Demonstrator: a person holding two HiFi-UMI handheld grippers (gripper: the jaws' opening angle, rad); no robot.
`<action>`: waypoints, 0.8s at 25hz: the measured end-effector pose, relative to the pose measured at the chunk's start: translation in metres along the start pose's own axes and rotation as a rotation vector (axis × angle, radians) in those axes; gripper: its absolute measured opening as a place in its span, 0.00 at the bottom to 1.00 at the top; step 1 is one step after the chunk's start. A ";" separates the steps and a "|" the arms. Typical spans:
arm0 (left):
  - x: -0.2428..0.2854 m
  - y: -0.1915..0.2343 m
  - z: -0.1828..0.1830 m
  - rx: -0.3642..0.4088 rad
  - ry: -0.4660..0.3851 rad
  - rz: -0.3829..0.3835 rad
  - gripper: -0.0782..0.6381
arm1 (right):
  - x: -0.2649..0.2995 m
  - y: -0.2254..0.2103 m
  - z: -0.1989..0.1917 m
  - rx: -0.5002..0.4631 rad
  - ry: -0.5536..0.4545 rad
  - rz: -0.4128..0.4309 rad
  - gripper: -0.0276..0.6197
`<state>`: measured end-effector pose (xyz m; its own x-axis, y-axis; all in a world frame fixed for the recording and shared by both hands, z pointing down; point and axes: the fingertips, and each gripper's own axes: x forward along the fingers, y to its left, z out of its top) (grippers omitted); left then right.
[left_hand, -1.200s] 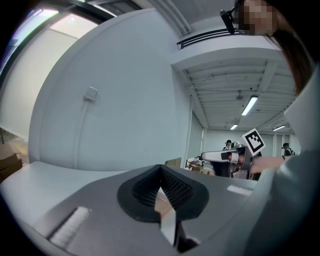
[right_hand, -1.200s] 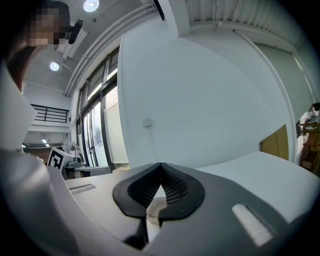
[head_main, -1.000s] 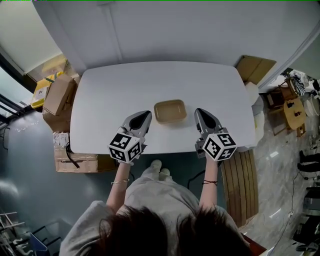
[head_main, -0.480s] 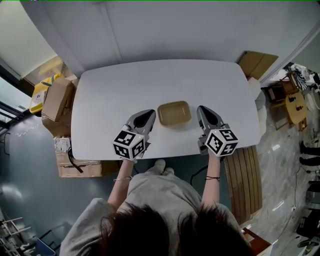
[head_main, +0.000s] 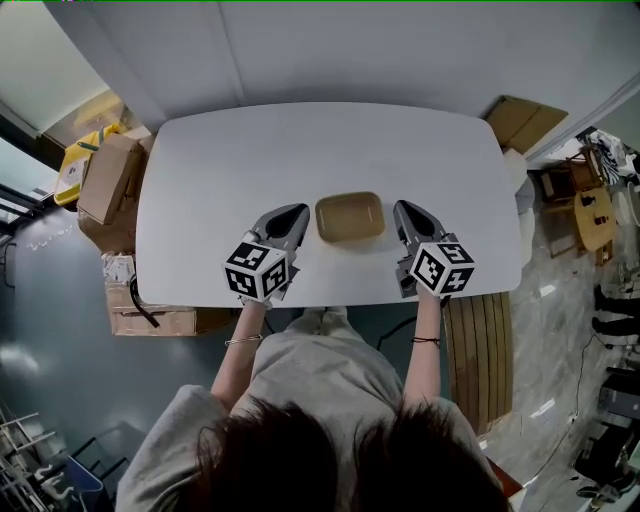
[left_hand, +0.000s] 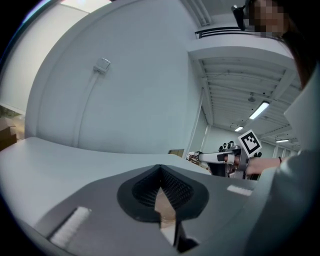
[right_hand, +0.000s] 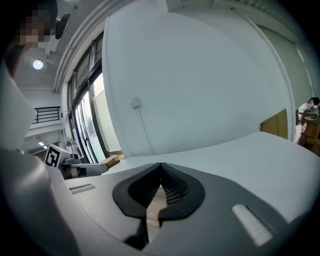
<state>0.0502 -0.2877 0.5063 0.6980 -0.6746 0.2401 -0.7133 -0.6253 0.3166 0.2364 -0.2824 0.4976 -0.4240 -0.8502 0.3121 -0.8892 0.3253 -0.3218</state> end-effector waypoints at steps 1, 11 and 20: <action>0.001 0.001 -0.002 -0.010 0.003 0.008 0.09 | 0.003 -0.001 -0.002 0.004 0.012 0.009 0.06; 0.014 0.003 -0.028 -0.048 0.055 0.036 0.09 | 0.023 -0.018 -0.026 0.012 0.106 0.022 0.06; 0.023 0.005 -0.043 -0.070 0.095 0.048 0.10 | 0.033 -0.030 -0.047 0.020 0.171 0.015 0.06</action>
<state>0.0656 -0.2899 0.5525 0.6684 -0.6610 0.3410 -0.7422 -0.5622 0.3649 0.2412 -0.3007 0.5591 -0.4620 -0.7620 0.4538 -0.8795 0.3279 -0.3448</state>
